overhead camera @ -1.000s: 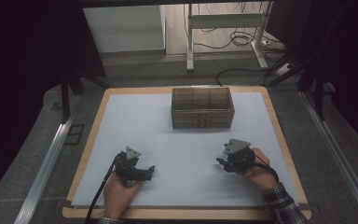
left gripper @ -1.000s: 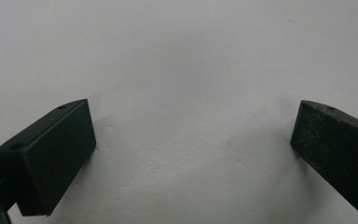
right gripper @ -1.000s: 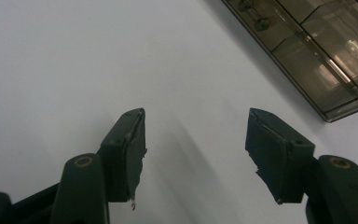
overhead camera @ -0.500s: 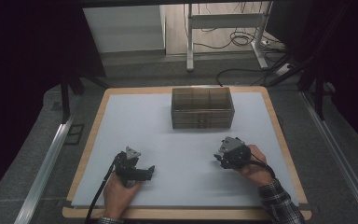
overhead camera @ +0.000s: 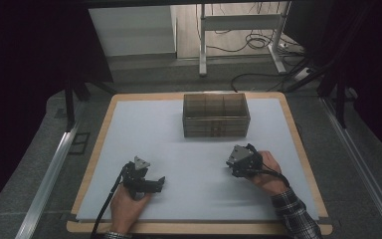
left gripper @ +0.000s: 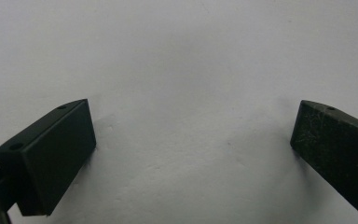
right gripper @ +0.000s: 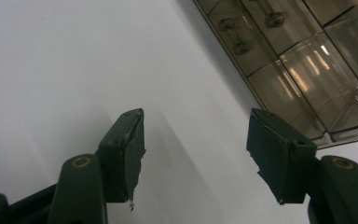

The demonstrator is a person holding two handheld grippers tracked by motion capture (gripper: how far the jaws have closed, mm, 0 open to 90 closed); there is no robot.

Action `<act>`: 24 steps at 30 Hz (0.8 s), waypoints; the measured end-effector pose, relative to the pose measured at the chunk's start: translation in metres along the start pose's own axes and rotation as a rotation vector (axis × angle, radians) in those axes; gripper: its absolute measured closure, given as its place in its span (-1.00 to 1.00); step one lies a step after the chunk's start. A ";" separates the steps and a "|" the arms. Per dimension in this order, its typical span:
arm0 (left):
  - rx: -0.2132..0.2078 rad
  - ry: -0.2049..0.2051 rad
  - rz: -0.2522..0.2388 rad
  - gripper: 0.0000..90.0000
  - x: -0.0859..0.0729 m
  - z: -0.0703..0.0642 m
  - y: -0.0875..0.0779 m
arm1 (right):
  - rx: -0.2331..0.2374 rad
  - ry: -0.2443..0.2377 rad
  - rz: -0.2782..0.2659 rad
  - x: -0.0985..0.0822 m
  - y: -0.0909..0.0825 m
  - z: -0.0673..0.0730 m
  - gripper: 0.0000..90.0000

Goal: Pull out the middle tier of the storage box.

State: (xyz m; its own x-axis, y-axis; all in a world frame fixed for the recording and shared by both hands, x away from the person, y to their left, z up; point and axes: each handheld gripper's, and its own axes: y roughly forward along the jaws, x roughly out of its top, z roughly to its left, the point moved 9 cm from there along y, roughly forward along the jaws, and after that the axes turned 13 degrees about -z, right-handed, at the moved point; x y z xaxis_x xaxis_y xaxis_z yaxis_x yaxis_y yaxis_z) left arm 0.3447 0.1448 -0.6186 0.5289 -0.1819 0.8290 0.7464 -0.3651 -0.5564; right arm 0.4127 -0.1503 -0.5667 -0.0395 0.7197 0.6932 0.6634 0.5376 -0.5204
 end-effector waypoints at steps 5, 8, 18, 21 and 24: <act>0.000 0.000 0.000 -1.00 0.000 0.000 0.000 | -0.016 -0.016 0.007 0.001 0.004 -0.002 -0.19; 0.000 0.000 0.000 -1.00 0.000 0.000 0.000 | -0.028 -0.034 0.010 0.001 0.006 -0.003 -0.19; 0.000 0.000 0.000 -1.00 0.000 0.000 0.000 | -0.072 -0.078 0.014 0.003 0.014 -0.010 -0.22; 0.000 0.000 0.000 -1.00 0.000 0.000 0.000 | -0.077 -0.085 0.009 0.004 0.016 -0.012 -0.22; 0.000 0.000 0.000 -1.00 0.000 0.000 0.000 | -0.088 -0.107 0.014 0.006 0.019 -0.014 -0.20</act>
State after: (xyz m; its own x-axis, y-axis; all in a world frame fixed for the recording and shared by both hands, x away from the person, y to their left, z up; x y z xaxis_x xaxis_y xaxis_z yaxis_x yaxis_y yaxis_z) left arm 0.3447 0.1448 -0.6186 0.5289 -0.1815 0.8290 0.7466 -0.3650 -0.5562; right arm 0.4353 -0.1425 -0.5656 -0.1060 0.7723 0.6263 0.7274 0.4897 -0.4808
